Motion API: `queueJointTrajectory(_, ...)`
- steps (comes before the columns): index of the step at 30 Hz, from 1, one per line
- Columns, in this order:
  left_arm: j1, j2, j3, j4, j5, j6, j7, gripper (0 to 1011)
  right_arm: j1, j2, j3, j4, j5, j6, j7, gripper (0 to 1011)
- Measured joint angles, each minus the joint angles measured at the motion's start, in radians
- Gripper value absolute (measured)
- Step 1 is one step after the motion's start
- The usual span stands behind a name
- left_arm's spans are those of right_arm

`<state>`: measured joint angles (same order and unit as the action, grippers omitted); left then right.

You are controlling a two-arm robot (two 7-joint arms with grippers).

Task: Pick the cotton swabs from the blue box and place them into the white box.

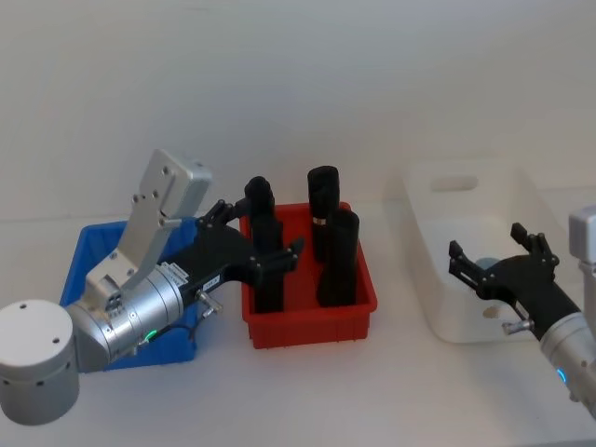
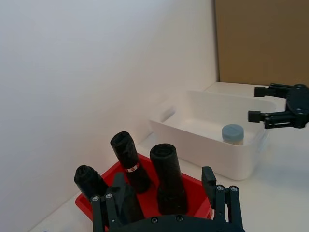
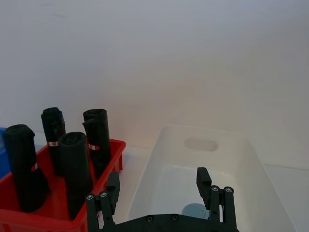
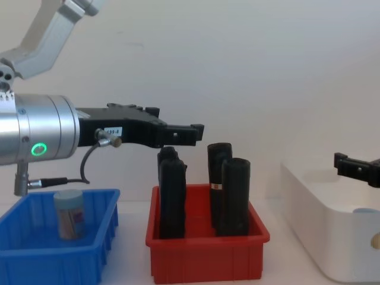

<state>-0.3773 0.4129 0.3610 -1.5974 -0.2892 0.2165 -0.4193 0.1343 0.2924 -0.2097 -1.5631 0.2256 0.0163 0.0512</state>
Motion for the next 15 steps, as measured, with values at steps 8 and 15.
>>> queueJointTrajectory(8, 0.033, -0.007, 0.022, -0.007, 0.021, -0.048, 0.098, 1004, -0.079, 0.024, -0.009, -0.108, 0.033, 0.010, 0.008, 1002)
queueJointTrajectory(15, 0.065, -0.014, 0.043, -0.014, 0.041, -0.094, 0.189, 1004, -0.134, 0.041, -0.015, -0.185, 0.056, 0.017, 0.014, 1002)
